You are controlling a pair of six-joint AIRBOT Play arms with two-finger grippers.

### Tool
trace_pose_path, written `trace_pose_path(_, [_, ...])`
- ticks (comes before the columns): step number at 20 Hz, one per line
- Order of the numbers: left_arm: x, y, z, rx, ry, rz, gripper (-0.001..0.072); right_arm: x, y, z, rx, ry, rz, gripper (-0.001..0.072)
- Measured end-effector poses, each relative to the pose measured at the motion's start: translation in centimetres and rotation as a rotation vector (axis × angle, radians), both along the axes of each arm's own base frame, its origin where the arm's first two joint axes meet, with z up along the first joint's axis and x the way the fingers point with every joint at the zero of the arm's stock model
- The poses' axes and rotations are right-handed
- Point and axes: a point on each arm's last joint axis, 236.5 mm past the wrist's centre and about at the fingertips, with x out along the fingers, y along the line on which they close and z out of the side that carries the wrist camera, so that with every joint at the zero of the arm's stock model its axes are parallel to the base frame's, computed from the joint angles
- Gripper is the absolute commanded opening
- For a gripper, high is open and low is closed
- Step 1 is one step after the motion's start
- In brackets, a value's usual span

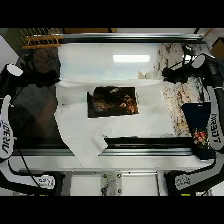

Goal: Fold the clothes and pants, and hang the long-sleeved shirts on hangers.

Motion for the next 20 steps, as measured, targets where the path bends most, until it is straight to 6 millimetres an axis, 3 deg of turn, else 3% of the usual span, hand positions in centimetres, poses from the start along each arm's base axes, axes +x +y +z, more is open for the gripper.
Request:
trace_pose_path(3, [0.8, 0.5, -0.4, -0.005, 0.008, -0.003, 0.0003, 1.1, -0.4, 0.0, 0.001, -0.035, -0.026, 0.0006])
trace_pose_path(6, [-0.3, 0.8, -0.7, -0.006, 0.025, 0.004, 0.0004, 0.6, -1.0, -0.7, -0.034, -0.019, -0.027, 0.0006])
trace_pose_path(8, [-1.8, 0.8, -1.5, -0.005, 0.043, 0.019, 0.0004, -0.7, -1.3, -1.9, -0.063, 0.019, -0.020, 0.0006])
trace_pose_path(14, [-7.3, 0.4, -6.8, -0.001, 0.156, 0.040, 0.0005, -6.1, -0.8, -6.9, -0.092, 0.165, 0.002, 0.0008])
trace_pose_path(17, [-9.3, 0.1, -9.0, -0.008, 0.208, 0.045, 0.0004, -7.8, -0.5, -8.8, -0.092, 0.214, 0.010, 0.0022])
trace_pose_path(18, [-9.8, 0.0, -9.5, -0.011, 0.220, 0.047, 0.0019, -8.1, -0.5, -9.1, -0.091, 0.223, 0.011, 0.0175])
trace_pose_path(19, [-10.1, -0.1, -9.9, -0.015, 0.230, 0.048, 0.0268, -8.4, -0.4, -9.4, -0.090, 0.230, 0.012, 0.0466])
trace_pose_path(20, [-10.4, -0.2, -10.0, -0.016, 0.234, 0.049, 0.0457, -8.5, -0.2, -9.5, -0.079, 0.233, 0.010, 0.0597])
